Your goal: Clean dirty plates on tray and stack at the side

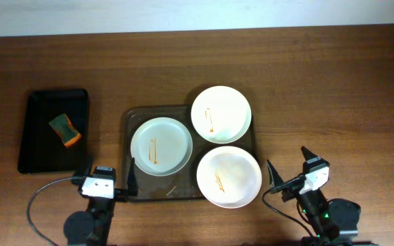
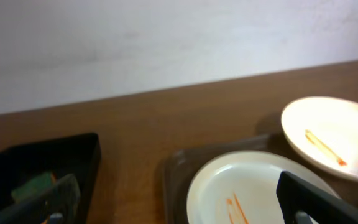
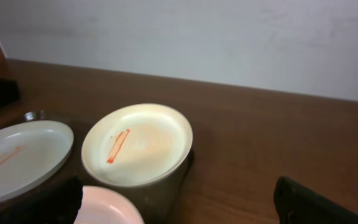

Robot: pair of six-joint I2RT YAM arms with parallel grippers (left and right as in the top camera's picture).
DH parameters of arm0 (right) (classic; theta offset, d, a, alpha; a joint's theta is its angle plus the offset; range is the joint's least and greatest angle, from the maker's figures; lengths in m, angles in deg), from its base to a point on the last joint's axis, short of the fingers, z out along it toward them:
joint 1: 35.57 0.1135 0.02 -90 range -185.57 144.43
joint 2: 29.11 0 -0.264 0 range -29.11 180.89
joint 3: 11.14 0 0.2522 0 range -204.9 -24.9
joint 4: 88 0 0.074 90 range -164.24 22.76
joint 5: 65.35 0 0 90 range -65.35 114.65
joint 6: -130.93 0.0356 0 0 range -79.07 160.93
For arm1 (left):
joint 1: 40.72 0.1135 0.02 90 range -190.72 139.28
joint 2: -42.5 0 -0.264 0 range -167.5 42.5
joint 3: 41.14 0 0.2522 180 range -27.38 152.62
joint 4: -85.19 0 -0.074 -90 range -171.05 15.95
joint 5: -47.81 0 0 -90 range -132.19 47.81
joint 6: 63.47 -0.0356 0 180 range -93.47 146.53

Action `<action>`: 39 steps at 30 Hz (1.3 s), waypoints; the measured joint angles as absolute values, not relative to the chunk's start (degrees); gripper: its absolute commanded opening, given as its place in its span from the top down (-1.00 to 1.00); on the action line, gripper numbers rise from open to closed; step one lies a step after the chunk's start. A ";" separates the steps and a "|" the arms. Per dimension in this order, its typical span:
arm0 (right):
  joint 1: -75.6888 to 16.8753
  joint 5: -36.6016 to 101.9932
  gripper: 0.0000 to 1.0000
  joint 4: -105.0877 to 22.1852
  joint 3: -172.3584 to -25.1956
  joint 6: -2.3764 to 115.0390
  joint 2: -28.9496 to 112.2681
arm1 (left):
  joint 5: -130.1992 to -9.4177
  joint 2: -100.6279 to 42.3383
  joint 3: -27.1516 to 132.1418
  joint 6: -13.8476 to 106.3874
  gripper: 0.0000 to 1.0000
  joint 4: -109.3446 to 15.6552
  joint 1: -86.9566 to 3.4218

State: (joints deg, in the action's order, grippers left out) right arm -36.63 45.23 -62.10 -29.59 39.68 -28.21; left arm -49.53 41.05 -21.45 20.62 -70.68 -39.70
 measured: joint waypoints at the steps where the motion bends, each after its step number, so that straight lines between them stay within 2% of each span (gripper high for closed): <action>1: -36.63 45.34 -0.97 -59.91 -31.27 39.68 -27.64 | -49.53 39.78 -18.52 20.99 -0.99 -68.78 -39.70; 8: -36.63 47.55 -0.97 -48.50 -55.07 39.68 -8.95 | -49.50 17.42 3.05 21.69 -0.99 -59.20 -39.70; 11: -36.65 47.94 -0.97 -37.33 -69.52 39.81 5.63 | -49.53 4.00 17.79 21.67 -0.99 -49.41 -39.68; 12: -36.63 48.05 -0.97 -32.06 -76.38 39.83 12.32 | -49.59 -0.96 24.34 21.67 -0.99 -40.91 -39.70; 14: -36.63 48.23 -0.97 -22.25 -86.77 39.98 22.59 | -49.55 -13.46 37.72 21.65 -0.99 -31.69 -39.68; 15: -36.63 48.25 -0.97 -19.82 -90.29 40.07 26.48 | -50.01 -20.13 44.63 21.69 -0.99 -26.03 -39.70; 17: -36.63 50.98 -0.98 -17.18 -95.49 40.24 35.00 | -52.69 -29.57 50.86 21.67 -0.99 -22.51 -39.68; 20: -36.50 60.07 -0.50 -18.27 -96.17 40.38 47.13 | -57.90 -38.42 51.97 21.69 -0.99 -19.97 -39.70; 23: -31.17 60.95 -0.31 -22.56 -96.17 45.86 56.66 | -58.75 -45.46 51.97 21.67 -1.00 -19.10 -39.70; 25: -24.50 57.95 -0.29 -27.39 -96.08 51.68 59.94 | -54.88 -47.58 51.97 22.54 -1.00 -19.03 -39.68; 30: -4.37 39.59 0.03 -41.66 -96.38 72.59 65.38 | -44.59 -47.62 52.01 25.65 -0.99 -19.91 -36.23; 31: -1.27 35.72 0.03 -43.82 -96.54 76.81 68.86 | -43.12 -47.62 52.01 26.65 -0.99 -20.80 -34.89; 34: 2.60 29.97 0.10 -47.56 -96.54 81.18 76.16 | -41.70 -47.62 52.01 27.90 -0.99 -22.16 -32.12; 39: 3.54 25.65 0.42 -49.68 -96.54 83.19 81.60 | -41.46 -47.62 52.01 28.14 -0.99 -23.29 -31.79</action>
